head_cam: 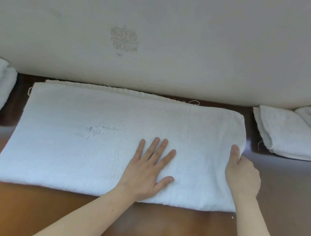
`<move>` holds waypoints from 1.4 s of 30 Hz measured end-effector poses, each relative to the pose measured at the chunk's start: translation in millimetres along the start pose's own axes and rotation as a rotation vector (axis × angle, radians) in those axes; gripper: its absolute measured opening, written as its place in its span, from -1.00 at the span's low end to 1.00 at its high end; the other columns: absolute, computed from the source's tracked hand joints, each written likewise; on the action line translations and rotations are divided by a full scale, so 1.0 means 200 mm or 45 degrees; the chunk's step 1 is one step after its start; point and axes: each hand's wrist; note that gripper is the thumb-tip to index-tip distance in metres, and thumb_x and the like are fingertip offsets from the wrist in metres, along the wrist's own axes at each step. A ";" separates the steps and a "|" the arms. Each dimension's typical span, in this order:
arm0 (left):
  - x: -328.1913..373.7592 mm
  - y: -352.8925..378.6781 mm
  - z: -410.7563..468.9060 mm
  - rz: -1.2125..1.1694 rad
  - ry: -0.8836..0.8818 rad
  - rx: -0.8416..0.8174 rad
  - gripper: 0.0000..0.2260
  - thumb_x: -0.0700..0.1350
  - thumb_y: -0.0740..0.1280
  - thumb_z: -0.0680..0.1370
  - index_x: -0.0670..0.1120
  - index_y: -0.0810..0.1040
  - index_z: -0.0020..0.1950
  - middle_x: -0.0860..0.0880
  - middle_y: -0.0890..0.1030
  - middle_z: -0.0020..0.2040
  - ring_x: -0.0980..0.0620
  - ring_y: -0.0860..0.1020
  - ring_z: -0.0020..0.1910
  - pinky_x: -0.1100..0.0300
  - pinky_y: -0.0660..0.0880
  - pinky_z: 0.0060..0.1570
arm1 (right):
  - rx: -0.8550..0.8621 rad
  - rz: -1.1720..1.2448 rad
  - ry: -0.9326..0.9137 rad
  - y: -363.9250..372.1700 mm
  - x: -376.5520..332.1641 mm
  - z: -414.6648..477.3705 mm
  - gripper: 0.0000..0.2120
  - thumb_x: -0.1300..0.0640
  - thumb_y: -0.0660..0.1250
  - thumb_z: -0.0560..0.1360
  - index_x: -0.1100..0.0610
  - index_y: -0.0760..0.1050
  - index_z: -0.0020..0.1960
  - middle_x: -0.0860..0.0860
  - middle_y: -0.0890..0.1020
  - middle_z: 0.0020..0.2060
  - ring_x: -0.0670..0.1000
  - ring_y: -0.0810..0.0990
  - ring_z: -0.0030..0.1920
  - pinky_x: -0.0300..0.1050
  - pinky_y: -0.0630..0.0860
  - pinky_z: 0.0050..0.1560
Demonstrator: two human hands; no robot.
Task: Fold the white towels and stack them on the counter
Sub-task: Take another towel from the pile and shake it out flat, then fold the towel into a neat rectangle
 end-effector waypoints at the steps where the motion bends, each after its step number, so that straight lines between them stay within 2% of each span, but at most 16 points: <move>1: 0.01 -0.01 0.00 -0.028 -0.018 -0.022 -0.37 0.35 -0.12 0.64 0.08 -0.02 0.64 -0.06 -0.07 0.65 -0.10 -0.14 0.62 -0.28 -0.03 0.50 | 0.006 -0.014 -0.032 0.01 -0.02 -0.01 -0.27 -0.34 -0.18 0.59 0.23 0.50 -0.11 0.11 0.53 -0.23 0.19 0.48 -0.17 0.04 0.38 -0.13; 5: 0.07 -0.07 0.09 -0.219 -0.084 -0.005 -0.35 0.40 -0.28 0.58 0.16 -0.17 0.62 0.03 -0.26 0.62 0.02 -0.36 0.57 -0.14 -0.25 0.53 | -0.073 0.101 -0.103 0.00 -0.08 -0.06 -0.32 -0.36 -0.18 0.57 0.13 0.47 -0.17 0.04 0.55 -0.25 0.21 0.52 -0.14 0.06 0.41 -0.09; 7: 0.13 -0.13 0.18 -0.375 -0.070 -0.028 -0.35 0.39 -0.29 0.56 0.18 -0.17 0.62 0.06 -0.27 0.62 0.08 -0.38 0.55 -0.01 -0.30 0.54 | -0.105 0.174 -0.122 -0.03 -0.09 -0.08 -0.37 -0.35 -0.14 0.58 0.11 0.46 -0.15 0.00 0.54 -0.25 0.18 0.50 -0.12 0.06 0.39 -0.07; 9: 0.23 -0.19 0.30 -0.582 -0.049 -0.026 -0.31 0.40 -0.25 0.55 0.16 -0.01 0.63 0.06 -0.07 0.64 0.09 -0.20 0.60 0.08 -0.18 0.56 | -0.187 0.225 -0.154 -0.07 -0.06 -0.10 -0.42 -0.34 -0.10 0.59 0.09 0.45 -0.10 -0.03 0.54 -0.24 0.13 0.51 -0.14 0.05 0.39 -0.08; 11: 0.33 -0.25 0.43 -0.882 -0.109 0.024 -0.30 0.40 -0.18 0.55 0.08 0.30 0.54 0.03 0.34 0.53 0.01 0.19 0.55 0.09 0.15 0.48 | -0.266 0.230 -0.181 -0.11 0.00 -0.13 -0.47 -0.35 -0.06 0.58 0.06 0.41 -0.10 -0.01 0.57 -0.23 0.08 0.53 -0.16 0.06 0.45 -0.08; 12: 0.39 -0.29 0.49 -1.043 -0.149 0.049 -0.35 0.38 -0.12 0.58 0.02 0.45 0.40 0.00 0.52 0.34 -0.04 0.40 0.39 0.10 0.33 0.31 | -0.288 0.216 -0.181 -0.14 0.04 -0.14 -0.49 -0.35 -0.04 0.58 0.05 0.39 -0.12 0.00 0.58 -0.23 0.08 0.54 -0.16 0.07 0.47 -0.08; 14: 0.49 -0.34 0.62 -1.244 -0.261 0.023 -0.48 0.34 -0.01 0.62 -0.04 0.50 0.07 0.03 0.55 -0.05 -0.04 0.53 0.02 0.12 0.41 -0.03 | -0.321 0.174 -0.155 -0.18 0.15 -0.17 -0.53 -0.36 -0.02 0.57 0.02 0.33 -0.17 0.00 0.57 -0.25 0.09 0.55 -0.17 0.05 0.48 -0.11; 15: 0.54 -0.36 0.68 -1.228 -0.289 0.010 -0.51 0.35 0.01 0.61 -0.03 0.47 0.02 0.06 0.52 -0.10 0.01 0.52 -0.05 0.11 0.43 -0.07 | -0.329 0.154 -0.139 -0.19 0.21 -0.19 -0.54 -0.35 -0.01 0.57 0.02 0.30 -0.19 0.00 0.56 -0.27 0.09 0.55 -0.19 0.03 0.46 -0.15; 20: 0.71 -0.36 0.87 -0.909 -0.360 0.034 -0.43 0.48 0.09 0.49 -0.03 0.42 0.04 0.07 0.46 0.04 0.01 0.48 0.07 0.03 0.48 0.02 | -0.245 0.241 -0.144 -0.17 0.42 -0.30 -0.61 -0.25 0.02 0.60 0.02 0.23 -0.23 -0.06 0.44 -0.41 0.00 0.44 -0.35 -0.09 0.32 -0.33; 23: 0.80 -0.36 0.94 -0.822 -0.478 -0.051 -0.27 0.56 0.12 0.39 -0.06 0.38 0.16 0.05 0.44 0.12 -0.04 0.46 0.16 -0.03 0.48 0.07 | -0.181 0.430 -0.225 -0.12 0.46 -0.34 -0.66 -0.21 0.10 0.59 0.00 0.27 -0.23 -0.06 0.36 -0.41 -0.05 0.34 -0.36 -0.20 0.25 -0.36; 26: 0.86 -0.34 0.99 -0.688 -0.542 -0.051 -0.11 0.62 0.15 0.28 -0.11 0.34 0.24 -0.02 0.46 0.17 -0.10 0.45 0.20 -0.08 0.48 0.12 | -0.136 0.556 -0.346 -0.09 0.42 -0.36 -0.63 -0.25 0.14 0.56 -0.04 0.20 -0.29 -0.09 0.37 -0.37 -0.06 0.32 -0.34 -0.25 0.27 -0.33; 31: 0.84 -0.35 1.05 -0.561 -0.573 -0.167 0.02 0.51 0.39 0.25 -0.19 0.22 0.40 -0.09 0.41 0.30 -0.18 0.44 0.31 -0.02 0.43 0.17 | -0.165 0.808 -0.450 -0.11 0.36 -0.33 -0.57 -0.29 0.28 0.46 0.01 0.25 -0.31 -0.03 0.32 -0.39 -0.08 0.27 -0.36 -0.24 0.20 -0.34; 34: 0.79 -0.34 1.08 -0.569 -0.561 -0.171 -0.02 0.37 0.52 0.28 -0.22 0.19 0.38 -0.12 0.44 0.30 -0.17 0.50 0.26 0.03 0.49 0.09 | -0.189 0.887 -0.507 -0.12 0.35 -0.32 -0.48 -0.33 0.35 0.43 0.07 0.24 -0.31 0.06 0.30 -0.36 -0.07 0.22 -0.36 -0.20 0.15 -0.34; 37: 0.74 -0.34 1.09 -0.633 -0.554 -0.106 -0.14 0.26 0.56 0.31 -0.20 0.22 0.32 -0.05 0.49 0.14 -0.11 0.54 0.18 0.12 0.39 -0.10 | -0.172 0.869 -0.547 -0.11 0.34 -0.32 -0.42 -0.41 0.31 0.41 0.07 0.21 -0.31 0.06 0.26 -0.35 -0.07 0.19 -0.35 -0.19 0.13 -0.35; 39: 0.72 -0.34 1.08 -0.642 -0.525 -0.088 -0.20 0.23 0.57 0.33 -0.19 0.27 0.29 0.01 0.44 0.04 -0.07 0.53 0.13 0.15 0.34 -0.11 | -0.170 0.866 -0.566 -0.11 0.34 -0.32 -0.44 -0.38 0.33 0.42 0.04 0.18 -0.32 0.03 0.23 -0.37 -0.06 0.18 -0.36 -0.21 0.12 -0.36; 42: 0.68 -0.34 1.07 -0.715 -0.502 -0.065 -0.33 0.22 0.58 0.31 -0.11 0.33 0.15 0.05 0.45 0.03 0.01 0.47 0.02 0.20 0.34 -0.10 | -0.188 0.895 -0.590 -0.11 0.32 -0.32 -0.44 -0.34 0.36 0.43 0.06 0.17 -0.32 0.02 0.21 -0.37 -0.06 0.16 -0.36 -0.21 0.10 -0.37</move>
Point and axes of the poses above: each hand's wrist, its own z-axis towards the middle knuckle, its own y-axis out of the palm, x = y × z
